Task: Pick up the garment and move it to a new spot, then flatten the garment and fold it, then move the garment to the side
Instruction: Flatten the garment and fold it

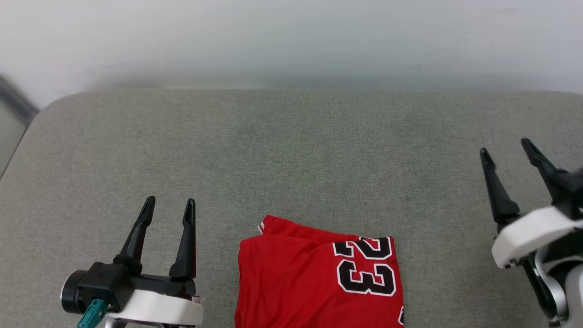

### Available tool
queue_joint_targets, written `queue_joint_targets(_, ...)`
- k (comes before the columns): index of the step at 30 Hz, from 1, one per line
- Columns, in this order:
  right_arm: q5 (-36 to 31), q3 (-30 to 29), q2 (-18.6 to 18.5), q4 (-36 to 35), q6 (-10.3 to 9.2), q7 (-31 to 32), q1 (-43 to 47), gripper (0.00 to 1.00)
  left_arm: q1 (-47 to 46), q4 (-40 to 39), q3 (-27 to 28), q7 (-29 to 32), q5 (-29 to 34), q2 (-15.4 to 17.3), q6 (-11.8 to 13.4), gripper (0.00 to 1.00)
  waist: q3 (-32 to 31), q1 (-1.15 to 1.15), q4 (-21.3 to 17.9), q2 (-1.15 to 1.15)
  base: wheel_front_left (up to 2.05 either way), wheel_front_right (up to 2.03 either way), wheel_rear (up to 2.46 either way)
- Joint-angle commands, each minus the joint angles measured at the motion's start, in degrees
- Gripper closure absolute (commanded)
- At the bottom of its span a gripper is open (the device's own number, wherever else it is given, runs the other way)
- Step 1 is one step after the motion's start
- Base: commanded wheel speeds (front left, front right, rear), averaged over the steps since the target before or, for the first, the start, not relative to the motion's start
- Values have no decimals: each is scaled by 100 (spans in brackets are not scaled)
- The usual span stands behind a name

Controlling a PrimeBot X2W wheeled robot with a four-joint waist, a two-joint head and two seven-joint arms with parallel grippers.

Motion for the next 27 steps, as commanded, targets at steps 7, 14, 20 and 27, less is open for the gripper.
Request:
queue_joint_targets(7,48,-633,460,-542,-2,-951,822,0,-64,-126,-36,-13,-38,-52,-1,0,96,0,-50,0,0,0,0)
queue_joint_targets(14,7,-759,824,-749,-2,-1453,1320,0,100,-162,-151,-13,-61,-8,-1,0,63,0,-48,0,0,0,0)
queue_joint_targets(20,-65,-615,959,-722,-2,-1576,1535,0,177,-180,-242,-13,-85,-26,-1,0,40,0,-5,0,0,0,0)
queue_joint_targets(27,-86,-508,1022,-714,-2,-1516,1517,0,86,-158,-294,-13,-70,-14,-2,0,60,0,51,0,0,0,0)
